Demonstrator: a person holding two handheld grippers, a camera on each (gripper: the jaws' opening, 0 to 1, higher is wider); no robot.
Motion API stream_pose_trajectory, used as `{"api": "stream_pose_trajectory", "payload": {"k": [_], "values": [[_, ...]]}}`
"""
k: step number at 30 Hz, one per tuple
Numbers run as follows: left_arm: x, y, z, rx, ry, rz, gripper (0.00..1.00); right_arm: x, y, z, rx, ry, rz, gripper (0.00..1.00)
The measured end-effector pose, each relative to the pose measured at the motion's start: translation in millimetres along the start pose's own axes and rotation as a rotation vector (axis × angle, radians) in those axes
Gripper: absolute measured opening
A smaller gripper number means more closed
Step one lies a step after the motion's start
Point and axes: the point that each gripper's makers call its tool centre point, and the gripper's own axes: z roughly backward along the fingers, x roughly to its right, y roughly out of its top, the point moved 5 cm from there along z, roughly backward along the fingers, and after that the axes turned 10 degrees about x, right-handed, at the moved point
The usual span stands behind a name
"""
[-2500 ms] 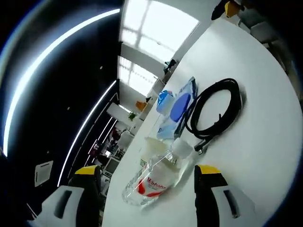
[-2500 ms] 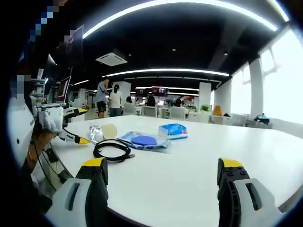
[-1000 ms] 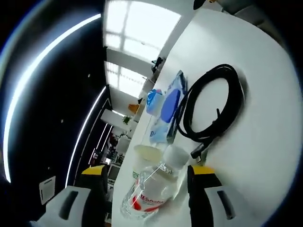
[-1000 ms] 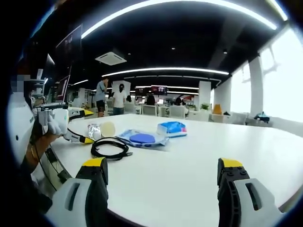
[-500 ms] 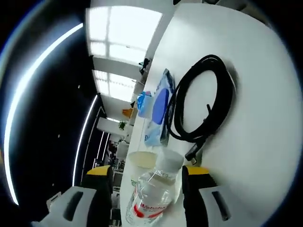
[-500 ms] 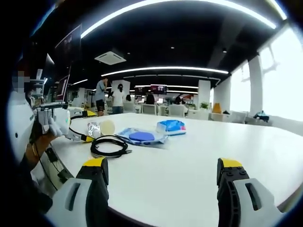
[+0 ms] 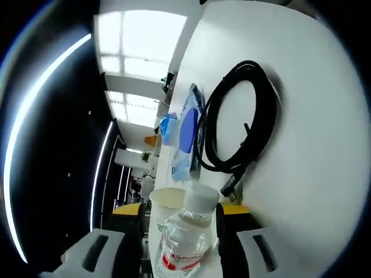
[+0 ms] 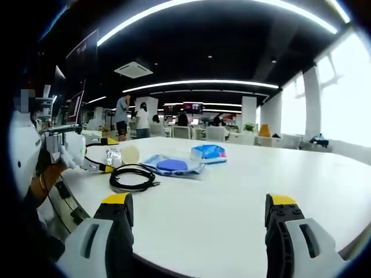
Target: Arrange the tabletop items into an orderly group along one side of the table until the central work area is clear of visible clutter.
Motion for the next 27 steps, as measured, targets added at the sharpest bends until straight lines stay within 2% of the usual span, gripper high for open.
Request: {"api": "stream_pose_trajectory", "payload": {"k": [4, 9, 16, 21, 27], "values": [[1.3, 0.6, 0, 0.006, -0.009, -0.016, 0.45, -1, 0.5, 0, -0.001, 0.007, 0.004, 0.91], [8.5, -1.2, -2, 0.010, -0.072, -0.043, 0.32, 0, 1.2, 1, -0.001, 0.006, 0.008, 0.90], [9.2, -2.2, -5, 0.020, -0.100, -0.087, 0.31, 2, 2.0, 4, -0.001, -0.002, 0.010, 0.90], [12.1, -1.0, -6, 0.031, -0.129, -0.151, 0.28, 3, 2.2, 4, 0.000, -0.003, 0.010, 0.90], [14.1, -0.3, -6, 0.037, -0.150, -0.174, 0.25, 3, 0.6, 5, -0.005, -0.007, 0.009, 0.90]]}}
